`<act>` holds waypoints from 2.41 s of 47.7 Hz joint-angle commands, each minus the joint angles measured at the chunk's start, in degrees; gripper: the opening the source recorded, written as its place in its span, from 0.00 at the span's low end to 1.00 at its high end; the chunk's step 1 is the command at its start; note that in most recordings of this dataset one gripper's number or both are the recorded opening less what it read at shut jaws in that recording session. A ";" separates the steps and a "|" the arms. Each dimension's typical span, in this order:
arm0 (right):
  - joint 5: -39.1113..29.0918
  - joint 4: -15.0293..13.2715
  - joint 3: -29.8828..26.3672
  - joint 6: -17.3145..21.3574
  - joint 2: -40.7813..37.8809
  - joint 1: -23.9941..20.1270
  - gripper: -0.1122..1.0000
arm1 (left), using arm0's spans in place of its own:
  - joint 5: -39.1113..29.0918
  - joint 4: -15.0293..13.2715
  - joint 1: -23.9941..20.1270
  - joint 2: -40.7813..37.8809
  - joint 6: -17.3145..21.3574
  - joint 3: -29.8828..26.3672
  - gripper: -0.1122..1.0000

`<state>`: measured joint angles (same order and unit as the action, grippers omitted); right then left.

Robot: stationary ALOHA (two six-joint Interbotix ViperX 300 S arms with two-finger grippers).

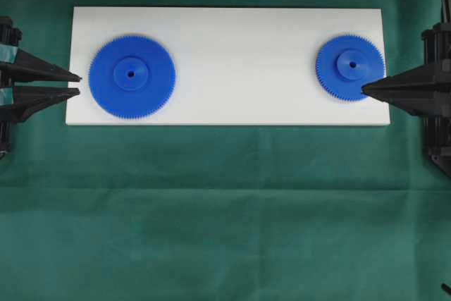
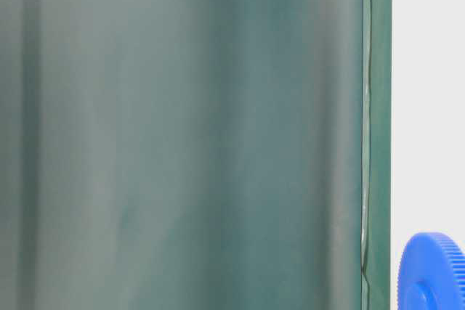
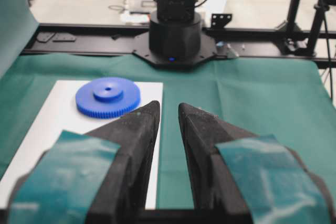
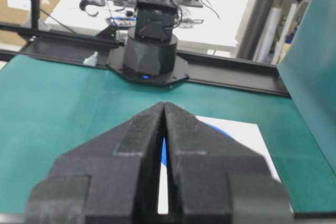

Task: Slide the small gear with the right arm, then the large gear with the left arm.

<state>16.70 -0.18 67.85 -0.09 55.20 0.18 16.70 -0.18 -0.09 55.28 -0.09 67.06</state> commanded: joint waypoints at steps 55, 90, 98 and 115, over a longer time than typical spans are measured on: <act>-30.85 -0.18 -2.37 3.43 -3.16 22.06 0.55 | -8.09 -0.79 -13.36 -0.88 -0.09 -0.18 0.10; -31.82 -1.05 -0.79 7.56 -18.37 24.43 0.55 | -8.00 -0.79 -12.92 -0.88 -0.26 0.35 0.10; -30.50 -1.49 -0.79 7.91 -23.38 24.70 0.55 | -8.00 -0.79 -12.83 -0.88 -0.70 0.44 0.10; -26.10 -1.49 -0.26 8.79 -28.74 25.14 0.55 | -7.47 -0.79 -12.48 -0.79 -0.79 1.23 0.10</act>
<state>-10.55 -1.58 67.94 8.61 26.72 24.96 8.44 -0.88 -12.83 54.84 -0.79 68.73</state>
